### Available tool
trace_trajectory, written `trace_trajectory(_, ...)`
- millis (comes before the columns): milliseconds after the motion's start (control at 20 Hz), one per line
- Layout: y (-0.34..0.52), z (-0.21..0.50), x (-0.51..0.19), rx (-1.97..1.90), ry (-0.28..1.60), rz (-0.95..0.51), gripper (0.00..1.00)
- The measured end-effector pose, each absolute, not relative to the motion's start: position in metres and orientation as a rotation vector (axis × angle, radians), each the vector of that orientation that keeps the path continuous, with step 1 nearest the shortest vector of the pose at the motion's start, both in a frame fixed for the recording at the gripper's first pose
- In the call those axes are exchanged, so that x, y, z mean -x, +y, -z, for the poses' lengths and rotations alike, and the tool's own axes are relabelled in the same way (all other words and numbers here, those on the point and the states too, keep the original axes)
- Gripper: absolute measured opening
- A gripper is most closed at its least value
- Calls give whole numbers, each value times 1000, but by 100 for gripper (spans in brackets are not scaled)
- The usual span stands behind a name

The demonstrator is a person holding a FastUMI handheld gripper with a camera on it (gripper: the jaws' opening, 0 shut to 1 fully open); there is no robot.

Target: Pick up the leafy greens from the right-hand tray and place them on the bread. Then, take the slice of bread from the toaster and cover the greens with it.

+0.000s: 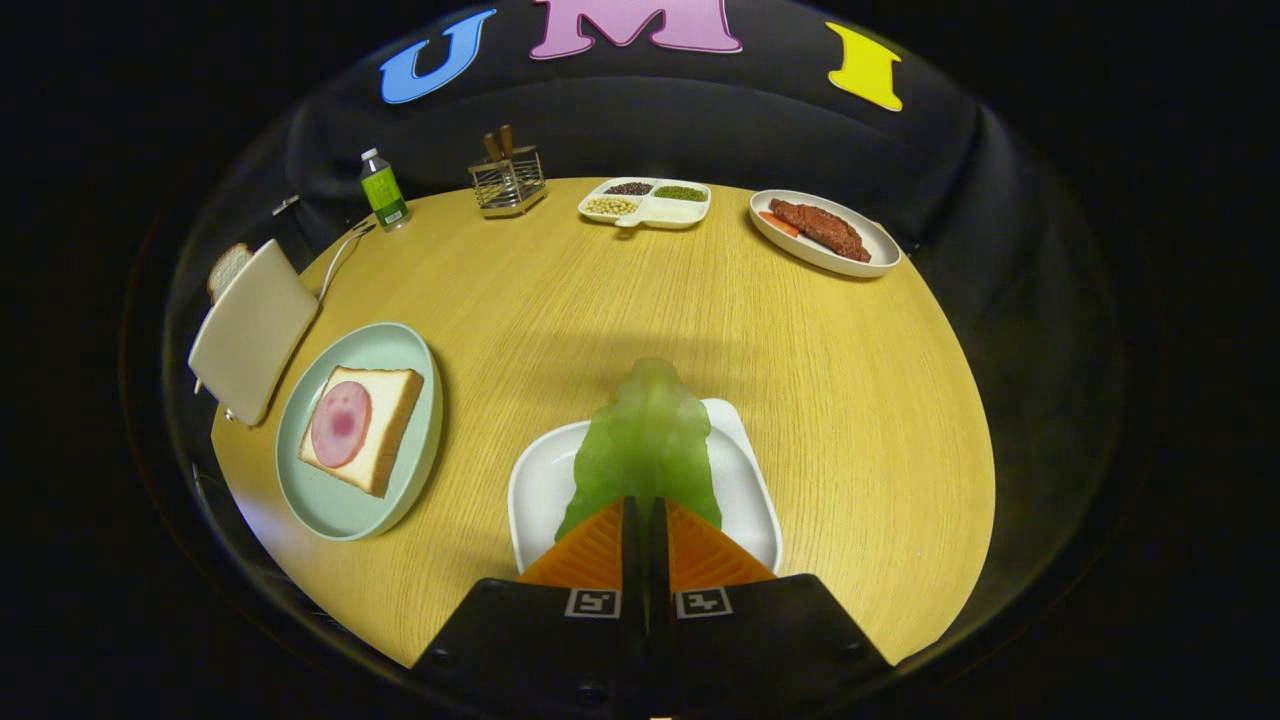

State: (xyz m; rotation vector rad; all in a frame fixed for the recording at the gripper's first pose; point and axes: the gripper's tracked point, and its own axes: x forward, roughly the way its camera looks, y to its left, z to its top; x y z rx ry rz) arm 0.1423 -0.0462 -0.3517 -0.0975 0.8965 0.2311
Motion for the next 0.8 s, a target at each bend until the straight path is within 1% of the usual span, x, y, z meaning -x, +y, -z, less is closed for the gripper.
trace_trajectory(500, -48, 284, -148, 70, 779, -201, 5)
trace_trajectory(650, -37, 260, -146, 74, 733, -215, 5)
trace_trajectory(800, -13, 236, -140, 88, 693, -262, 5)
